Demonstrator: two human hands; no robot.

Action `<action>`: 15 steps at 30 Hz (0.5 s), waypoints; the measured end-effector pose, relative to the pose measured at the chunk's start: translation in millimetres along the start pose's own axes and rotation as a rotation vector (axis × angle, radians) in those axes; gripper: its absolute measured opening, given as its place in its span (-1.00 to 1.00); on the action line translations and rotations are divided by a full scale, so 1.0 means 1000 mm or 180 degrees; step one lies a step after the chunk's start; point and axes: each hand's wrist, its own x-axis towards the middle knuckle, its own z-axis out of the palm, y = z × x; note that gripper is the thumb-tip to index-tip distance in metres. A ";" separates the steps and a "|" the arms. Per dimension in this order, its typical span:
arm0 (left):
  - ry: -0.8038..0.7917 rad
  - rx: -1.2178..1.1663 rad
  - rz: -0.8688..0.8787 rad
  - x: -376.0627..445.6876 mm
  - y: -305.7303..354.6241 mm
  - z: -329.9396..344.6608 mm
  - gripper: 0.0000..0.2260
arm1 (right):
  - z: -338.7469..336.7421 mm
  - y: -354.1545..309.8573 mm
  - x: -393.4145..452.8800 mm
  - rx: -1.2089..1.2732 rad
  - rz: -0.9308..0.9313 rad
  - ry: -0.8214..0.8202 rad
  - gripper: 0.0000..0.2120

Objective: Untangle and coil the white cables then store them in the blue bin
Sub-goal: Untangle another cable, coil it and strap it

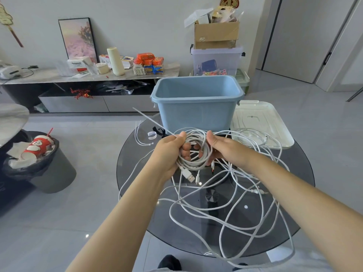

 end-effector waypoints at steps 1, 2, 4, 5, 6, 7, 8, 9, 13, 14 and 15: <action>0.0082 0.0119 0.0108 0.001 -0.001 0.000 -0.74 | 0.002 -0.002 0.000 -0.0160 0.0084 0.0026 -0.41; 0.0156 0.0252 0.0208 0.002 -0.002 0.002 -0.74 | 0.005 -0.004 -0.001 -0.0298 0.0130 0.0046 -0.45; 0.0265 0.0484 0.0410 0.003 -0.003 0.005 -0.74 | 0.008 -0.008 -0.003 -0.0344 0.0103 0.0070 -0.48; 0.0341 0.0598 0.0524 0.003 -0.002 0.007 -0.74 | 0.007 -0.008 -0.004 -0.0398 0.0006 0.0089 -0.42; 0.0438 0.0697 0.0637 0.002 0.000 0.008 -0.75 | 0.006 -0.007 -0.005 -0.0486 -0.0142 0.0090 -0.32; 0.0530 0.0743 0.0728 0.002 0.002 0.007 -0.76 | 0.005 -0.005 -0.007 -0.0602 -0.0275 0.0113 -0.27; 0.0590 0.0724 0.0787 0.002 0.004 0.005 -0.77 | 0.002 -0.002 -0.008 -0.0663 -0.0285 0.0170 -0.28; 0.0622 0.0725 0.0849 0.002 0.006 0.003 -0.78 | 0.000 -0.001 -0.010 -0.0657 -0.0226 0.0225 -0.35; 0.0988 0.1225 0.1163 0.009 0.007 -0.008 -0.82 | 0.001 0.000 -0.007 -0.0797 -0.0235 0.0235 -0.37; 0.0992 0.1216 0.1193 0.010 0.006 -0.007 -0.82 | 0.000 -0.001 -0.004 -0.0901 -0.0229 0.0247 -0.36; 0.0907 0.1075 0.1157 0.011 0.007 -0.006 -0.81 | -0.001 -0.001 -0.001 -0.0937 -0.0179 0.0270 -0.40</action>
